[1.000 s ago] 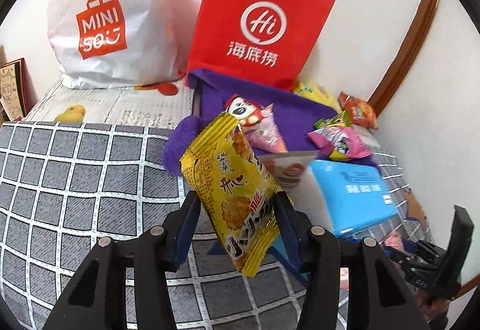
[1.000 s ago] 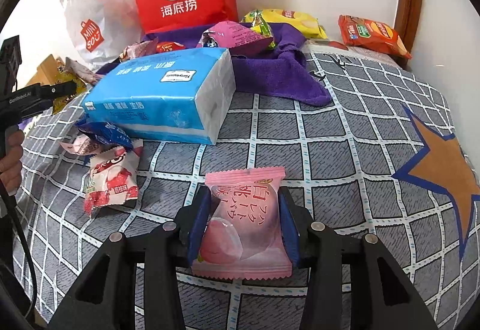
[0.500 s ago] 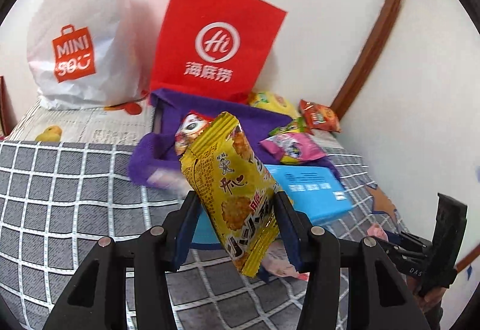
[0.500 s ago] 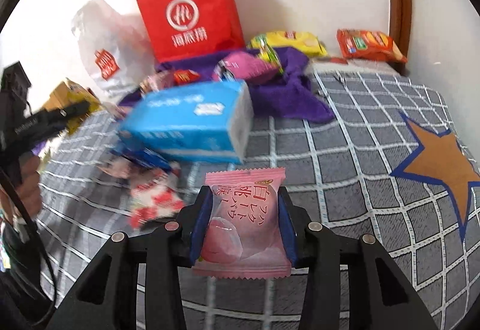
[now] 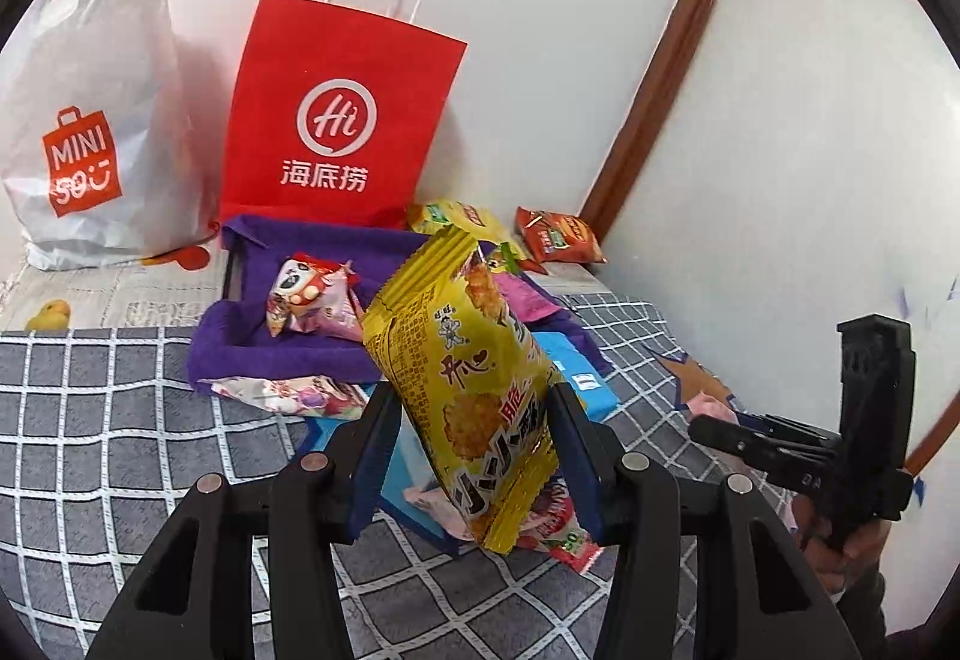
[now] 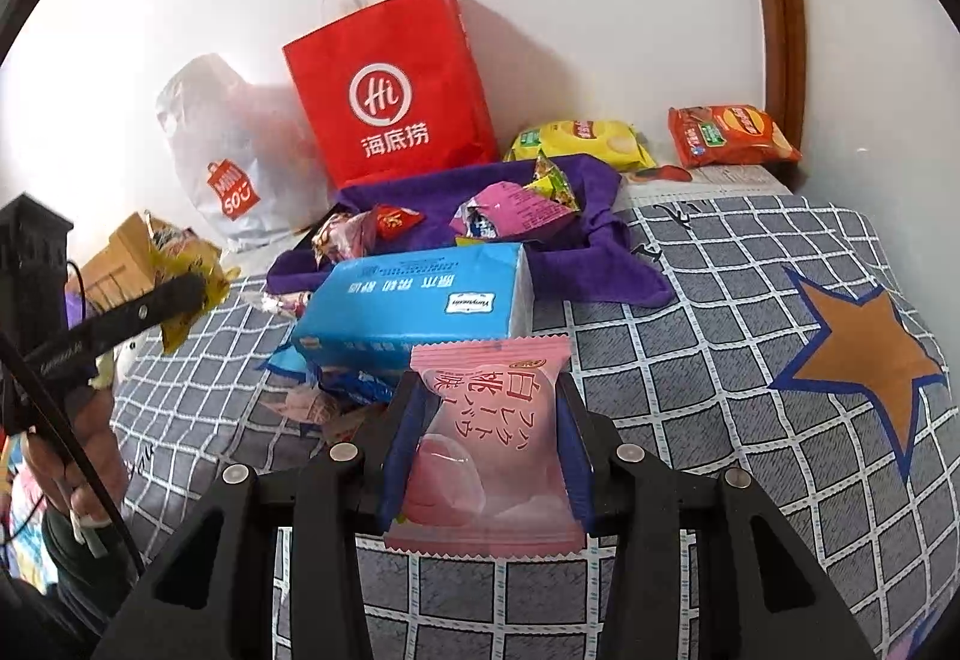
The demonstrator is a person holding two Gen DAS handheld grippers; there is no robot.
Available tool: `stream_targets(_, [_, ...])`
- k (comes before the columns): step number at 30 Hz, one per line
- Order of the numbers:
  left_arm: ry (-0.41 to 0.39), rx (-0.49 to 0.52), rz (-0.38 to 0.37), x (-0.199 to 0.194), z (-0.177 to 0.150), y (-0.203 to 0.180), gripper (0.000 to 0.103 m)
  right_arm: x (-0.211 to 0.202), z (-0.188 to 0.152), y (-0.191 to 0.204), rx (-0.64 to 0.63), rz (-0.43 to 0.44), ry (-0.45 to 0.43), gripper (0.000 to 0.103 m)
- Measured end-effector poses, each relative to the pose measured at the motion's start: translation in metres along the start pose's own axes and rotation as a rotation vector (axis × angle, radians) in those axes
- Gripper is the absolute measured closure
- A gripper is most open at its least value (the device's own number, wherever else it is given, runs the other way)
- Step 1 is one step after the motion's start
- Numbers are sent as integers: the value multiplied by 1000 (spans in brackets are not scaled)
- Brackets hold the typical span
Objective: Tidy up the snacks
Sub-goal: 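Lift and carry the yellow packet and pink candy packet toward the purple towel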
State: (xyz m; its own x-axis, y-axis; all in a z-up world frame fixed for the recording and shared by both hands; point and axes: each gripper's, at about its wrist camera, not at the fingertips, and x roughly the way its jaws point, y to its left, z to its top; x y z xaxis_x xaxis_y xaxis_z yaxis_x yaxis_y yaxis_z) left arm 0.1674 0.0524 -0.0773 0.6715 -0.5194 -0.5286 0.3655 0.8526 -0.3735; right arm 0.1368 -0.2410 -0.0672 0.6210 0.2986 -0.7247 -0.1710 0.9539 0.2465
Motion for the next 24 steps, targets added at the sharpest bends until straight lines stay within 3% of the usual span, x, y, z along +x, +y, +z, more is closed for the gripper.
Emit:
stream_targets(18, [5, -11, -5, -10, 3, -8, 55, -6, 34, 13, 35, -26, -24, 60])
stream_targets(24, [-1, -8, -53, -33, 20, -29, 55, -9, 55, 21, 6, -41, -29, 60])
